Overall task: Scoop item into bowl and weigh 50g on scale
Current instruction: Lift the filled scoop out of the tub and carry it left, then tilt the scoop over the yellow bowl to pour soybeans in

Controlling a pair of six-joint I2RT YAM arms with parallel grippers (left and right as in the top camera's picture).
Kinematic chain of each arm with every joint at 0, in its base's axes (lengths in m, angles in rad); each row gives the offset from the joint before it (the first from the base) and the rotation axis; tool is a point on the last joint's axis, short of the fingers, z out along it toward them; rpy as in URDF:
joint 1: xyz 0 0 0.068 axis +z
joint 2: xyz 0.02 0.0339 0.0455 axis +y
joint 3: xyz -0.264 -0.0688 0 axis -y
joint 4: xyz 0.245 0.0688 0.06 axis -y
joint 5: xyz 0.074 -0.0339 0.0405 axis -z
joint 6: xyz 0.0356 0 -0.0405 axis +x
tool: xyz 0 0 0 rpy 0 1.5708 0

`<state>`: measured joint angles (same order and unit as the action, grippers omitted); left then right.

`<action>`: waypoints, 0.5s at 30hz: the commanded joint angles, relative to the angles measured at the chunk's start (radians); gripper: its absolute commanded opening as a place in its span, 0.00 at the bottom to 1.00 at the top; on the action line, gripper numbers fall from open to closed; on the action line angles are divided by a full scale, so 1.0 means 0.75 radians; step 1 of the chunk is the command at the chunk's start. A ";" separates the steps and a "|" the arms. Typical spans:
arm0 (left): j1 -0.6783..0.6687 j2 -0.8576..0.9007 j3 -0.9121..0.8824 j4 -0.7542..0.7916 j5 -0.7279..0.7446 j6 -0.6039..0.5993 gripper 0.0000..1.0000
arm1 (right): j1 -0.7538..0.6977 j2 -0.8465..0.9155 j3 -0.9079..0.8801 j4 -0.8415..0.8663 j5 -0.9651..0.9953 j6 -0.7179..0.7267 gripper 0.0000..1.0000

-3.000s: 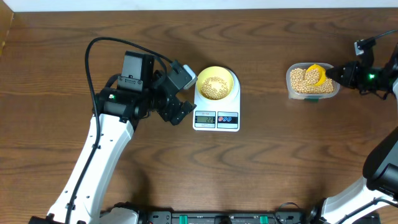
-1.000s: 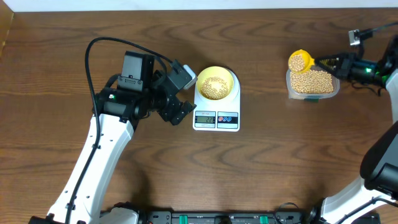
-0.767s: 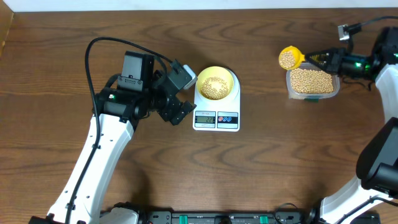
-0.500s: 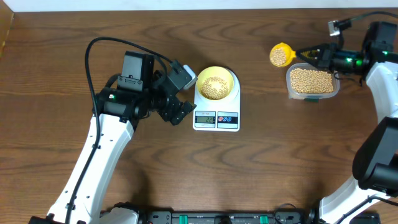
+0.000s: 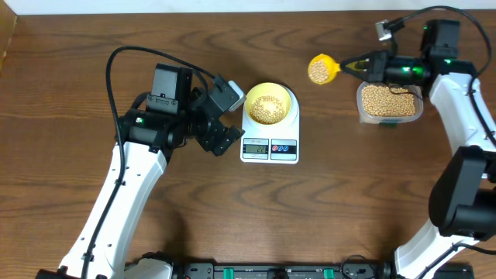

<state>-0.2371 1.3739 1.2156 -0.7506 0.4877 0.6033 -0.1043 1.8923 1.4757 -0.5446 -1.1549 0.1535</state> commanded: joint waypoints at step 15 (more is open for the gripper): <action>0.007 -0.009 -0.023 0.005 -0.008 0.014 0.89 | 0.267 0.023 -0.007 0.044 0.099 0.002 0.01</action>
<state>-0.2371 1.3739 1.2156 -0.7506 0.4877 0.6033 0.0704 1.9038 1.4757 -0.5140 -1.1004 0.1539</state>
